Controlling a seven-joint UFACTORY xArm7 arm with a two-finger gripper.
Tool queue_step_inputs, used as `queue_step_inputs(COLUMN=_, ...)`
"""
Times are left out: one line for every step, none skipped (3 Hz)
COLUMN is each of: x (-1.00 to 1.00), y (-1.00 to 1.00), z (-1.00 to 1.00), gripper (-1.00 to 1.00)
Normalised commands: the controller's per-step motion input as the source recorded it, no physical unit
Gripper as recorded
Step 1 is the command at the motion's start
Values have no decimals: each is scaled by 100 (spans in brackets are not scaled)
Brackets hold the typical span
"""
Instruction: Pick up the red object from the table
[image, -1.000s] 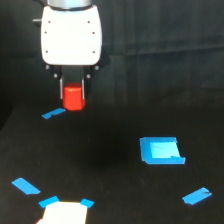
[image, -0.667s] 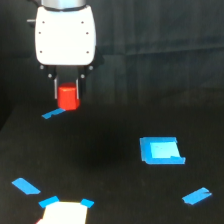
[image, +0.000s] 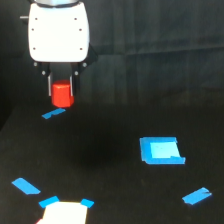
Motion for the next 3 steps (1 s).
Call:
queue_step_inputs(x=-35, y=1, z=48, gripper=-100)
queue_step_inputs(x=-21, y=14, z=20, gripper=-100)
queue_step_inputs(x=4, y=38, z=14, gripper=-100)
